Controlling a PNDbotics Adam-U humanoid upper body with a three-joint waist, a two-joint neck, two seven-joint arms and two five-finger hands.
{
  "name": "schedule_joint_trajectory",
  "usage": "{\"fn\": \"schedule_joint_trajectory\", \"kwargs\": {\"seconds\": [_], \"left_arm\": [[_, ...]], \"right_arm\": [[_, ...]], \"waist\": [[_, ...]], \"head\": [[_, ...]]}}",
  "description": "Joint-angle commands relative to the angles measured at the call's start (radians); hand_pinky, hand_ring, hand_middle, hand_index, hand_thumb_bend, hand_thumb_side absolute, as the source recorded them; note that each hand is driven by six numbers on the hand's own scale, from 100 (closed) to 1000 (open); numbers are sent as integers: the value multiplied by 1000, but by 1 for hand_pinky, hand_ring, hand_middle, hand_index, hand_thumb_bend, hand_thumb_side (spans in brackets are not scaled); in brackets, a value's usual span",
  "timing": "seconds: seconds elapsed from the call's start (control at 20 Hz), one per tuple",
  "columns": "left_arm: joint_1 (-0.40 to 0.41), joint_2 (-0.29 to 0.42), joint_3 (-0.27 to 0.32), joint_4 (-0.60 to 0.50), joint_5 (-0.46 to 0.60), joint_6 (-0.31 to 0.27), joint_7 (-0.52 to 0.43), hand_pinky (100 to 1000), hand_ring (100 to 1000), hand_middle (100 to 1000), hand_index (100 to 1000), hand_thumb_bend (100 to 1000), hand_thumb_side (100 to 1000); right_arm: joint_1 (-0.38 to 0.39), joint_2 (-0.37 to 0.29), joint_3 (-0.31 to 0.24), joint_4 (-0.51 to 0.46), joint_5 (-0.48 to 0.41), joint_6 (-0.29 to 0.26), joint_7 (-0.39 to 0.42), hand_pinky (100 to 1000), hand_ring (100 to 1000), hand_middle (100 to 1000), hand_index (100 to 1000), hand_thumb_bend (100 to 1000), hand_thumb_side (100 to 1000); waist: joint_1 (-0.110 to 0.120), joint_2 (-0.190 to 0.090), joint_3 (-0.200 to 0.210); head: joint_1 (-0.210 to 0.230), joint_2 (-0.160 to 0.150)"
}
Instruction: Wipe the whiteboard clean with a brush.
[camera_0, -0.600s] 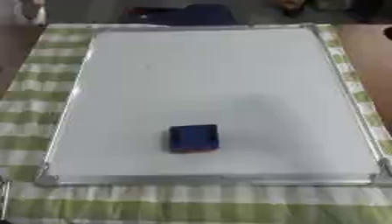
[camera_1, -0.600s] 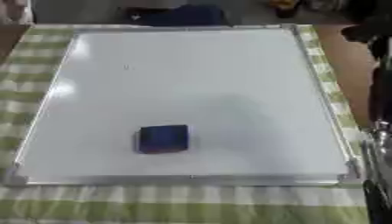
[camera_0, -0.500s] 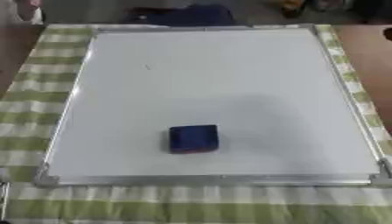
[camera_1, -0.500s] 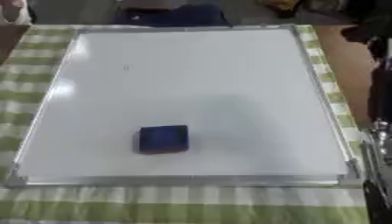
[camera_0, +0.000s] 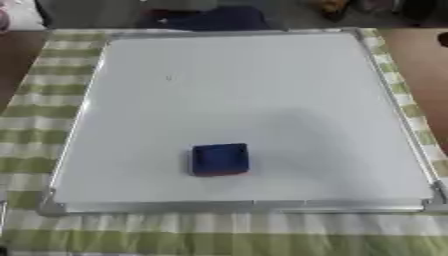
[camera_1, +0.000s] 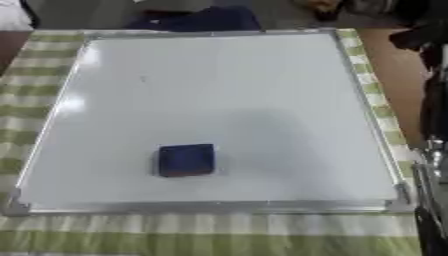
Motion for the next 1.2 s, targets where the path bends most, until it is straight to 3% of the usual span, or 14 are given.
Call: {"fn": "schedule_joint_trajectory", "kwargs": {"seconds": [0.05, 0.3, 0.5, 0.75, 0.9, 1.05, 1.2], "left_arm": [[-61, 94, -21, -20, -76, 32, -38, 565, 621, 605, 170, 201, 899], [-173, 198, -85, -20, -266, 103, -154, 608, 676, 673, 100, 298, 804], [-258, 267, -160, -20, -406, 143, -314, 636, 696, 678, 100, 265, 844], [-373, 317, -238, -20, -517, 149, -514, 673, 721, 661, 100, 261, 881], [-438, 330, -280, -20, -565, 141, -588, 674, 735, 689, 100, 264, 850], [-491, 342, -332, -20, -600, 136, -660, 710, 767, 731, 100, 340, 854], [-523, 349, -391, -20, -595, 180, -769, 759, 803, 751, 106, 453, 887]], "right_arm": [[-9, -15, 0, -20, -1, -3, 6, 699, 634, 503, 513, 100, 945], [-12, -15, 3, -20, -1, -3, 12, 699, 633, 502, 512, 100, 945], [-14, -17, 7, -20, 0, -4, 18, 699, 632, 501, 511, 100, 946], [-16, -17, 10, -20, 2, -4, 25, 700, 632, 500, 510, 100, 947], [-18, -17, 12, -20, 2, -4, 28, 700, 632, 500, 510, 100, 948], [-19, -17, 14, -20, 2, -3, 32, 701, 632, 500, 510, 100, 948], [-20, -18, 17, -20, 0, -2, 37, 701, 632, 499, 510, 100, 949]], "waist": [[2, -13, -4], [5, -6, -13], [9, 2, -16], [11, 9, -15], [12, 12, -14], [13, 13, -12], [15, 12, -13]], "head": [[-3, 2], [-2, -4], [3, -5], [5, -10], [8, -16], [8, -20], [13, -21]]}}
